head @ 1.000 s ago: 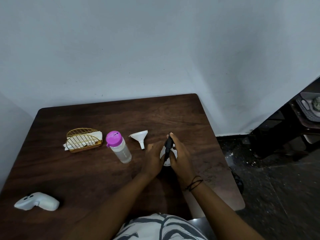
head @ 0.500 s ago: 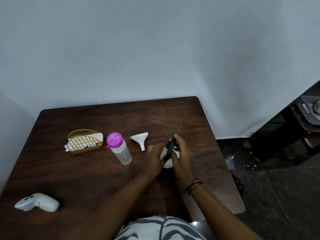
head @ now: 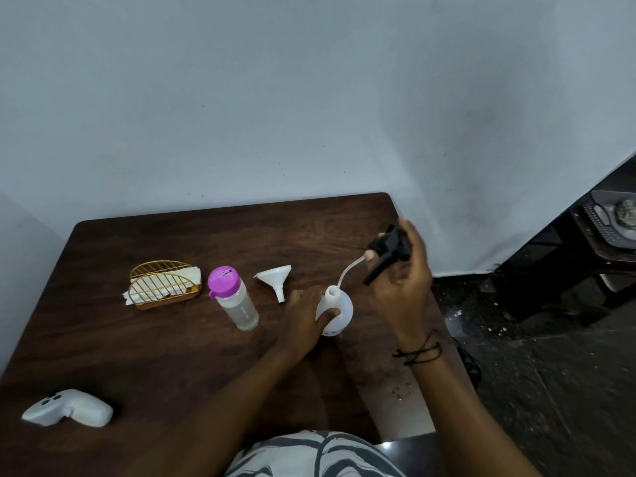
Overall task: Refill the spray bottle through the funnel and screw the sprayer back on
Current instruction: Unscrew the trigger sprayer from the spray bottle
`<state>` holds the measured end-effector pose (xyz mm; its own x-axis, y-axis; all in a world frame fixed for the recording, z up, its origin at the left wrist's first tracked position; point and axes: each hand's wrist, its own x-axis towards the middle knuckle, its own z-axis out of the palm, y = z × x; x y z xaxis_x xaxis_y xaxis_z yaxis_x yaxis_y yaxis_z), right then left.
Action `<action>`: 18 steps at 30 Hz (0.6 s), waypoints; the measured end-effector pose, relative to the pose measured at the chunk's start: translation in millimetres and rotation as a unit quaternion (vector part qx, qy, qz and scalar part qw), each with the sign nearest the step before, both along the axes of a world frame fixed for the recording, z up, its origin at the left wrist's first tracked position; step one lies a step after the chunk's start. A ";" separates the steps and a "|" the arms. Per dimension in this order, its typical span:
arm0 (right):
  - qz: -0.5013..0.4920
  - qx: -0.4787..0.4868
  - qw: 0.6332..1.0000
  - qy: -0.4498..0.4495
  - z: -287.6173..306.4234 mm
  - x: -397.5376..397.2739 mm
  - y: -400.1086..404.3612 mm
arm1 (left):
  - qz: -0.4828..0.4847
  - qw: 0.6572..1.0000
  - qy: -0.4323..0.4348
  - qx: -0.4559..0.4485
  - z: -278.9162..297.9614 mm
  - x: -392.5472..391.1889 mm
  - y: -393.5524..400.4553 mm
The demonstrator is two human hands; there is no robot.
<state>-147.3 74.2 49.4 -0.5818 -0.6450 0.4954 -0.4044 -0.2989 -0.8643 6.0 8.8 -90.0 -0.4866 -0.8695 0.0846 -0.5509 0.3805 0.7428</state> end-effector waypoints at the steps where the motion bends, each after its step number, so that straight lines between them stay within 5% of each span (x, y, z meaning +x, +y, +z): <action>1: -0.010 -0.016 1.000 -0.007 8.7 -4.9 -0.2 | 0.000 1.000 -0.001 0.000 -0.5 -0.1 -0.1; 10: -0.125 0.036 0.992 0.005 20.8 -51.0 -2.8 | -0.006 1.000 -0.014 -0.025 3.5 -1.1 -0.7; 18: -0.017 0.430 0.892 0.139 -68.8 -91.2 -17.5 | -0.004 1.000 -0.005 -0.031 5.3 -1.4 2.5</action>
<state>-238.4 56.7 -19.4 -0.5411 -0.8397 -0.0464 -0.6344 0.4437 -0.6329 4.7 11.3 -84.7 -0.4951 -0.8586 0.1326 -0.5545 0.4298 0.7127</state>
